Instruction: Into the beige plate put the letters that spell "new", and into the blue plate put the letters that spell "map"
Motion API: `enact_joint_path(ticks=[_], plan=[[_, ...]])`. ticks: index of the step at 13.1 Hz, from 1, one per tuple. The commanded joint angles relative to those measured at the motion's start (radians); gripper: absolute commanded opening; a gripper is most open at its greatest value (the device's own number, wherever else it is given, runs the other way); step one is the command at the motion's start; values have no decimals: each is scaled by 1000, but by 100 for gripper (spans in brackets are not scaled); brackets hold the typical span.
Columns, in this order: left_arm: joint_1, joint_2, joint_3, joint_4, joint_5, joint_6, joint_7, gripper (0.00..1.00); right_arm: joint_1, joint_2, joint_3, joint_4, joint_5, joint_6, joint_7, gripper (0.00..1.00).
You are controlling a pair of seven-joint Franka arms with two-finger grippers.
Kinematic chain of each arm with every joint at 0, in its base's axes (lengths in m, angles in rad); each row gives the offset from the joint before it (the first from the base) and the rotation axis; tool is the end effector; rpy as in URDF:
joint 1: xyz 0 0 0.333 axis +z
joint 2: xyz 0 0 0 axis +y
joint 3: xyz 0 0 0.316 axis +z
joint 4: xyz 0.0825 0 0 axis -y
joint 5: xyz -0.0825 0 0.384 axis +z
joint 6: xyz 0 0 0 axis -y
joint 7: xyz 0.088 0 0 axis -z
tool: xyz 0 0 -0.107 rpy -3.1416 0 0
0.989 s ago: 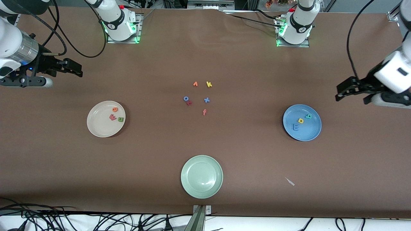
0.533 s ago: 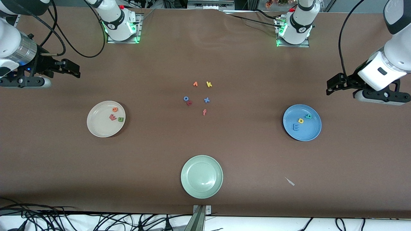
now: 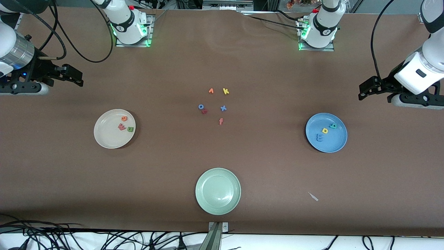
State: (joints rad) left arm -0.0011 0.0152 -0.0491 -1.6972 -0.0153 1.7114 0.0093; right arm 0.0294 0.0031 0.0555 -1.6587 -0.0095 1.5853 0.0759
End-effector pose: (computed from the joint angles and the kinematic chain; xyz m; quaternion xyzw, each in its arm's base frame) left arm 0.5662 -0.0297 0.5681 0.9996 -0.0287 -0.0007 0.0079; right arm 0.5510 0.0458 0.5826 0.9992 0.0048 -0.0377 0.0077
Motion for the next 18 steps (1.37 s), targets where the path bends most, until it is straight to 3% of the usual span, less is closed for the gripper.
enact_joint_path(ticks=[1,18], plan=[[15,-23,-32,-9,73,-12,17,100,-6,9,1,28,-1,-4,1,100],[13,-20,-31,13,60,-30,20,100,-6,15,3,33,2,1,1,100]])
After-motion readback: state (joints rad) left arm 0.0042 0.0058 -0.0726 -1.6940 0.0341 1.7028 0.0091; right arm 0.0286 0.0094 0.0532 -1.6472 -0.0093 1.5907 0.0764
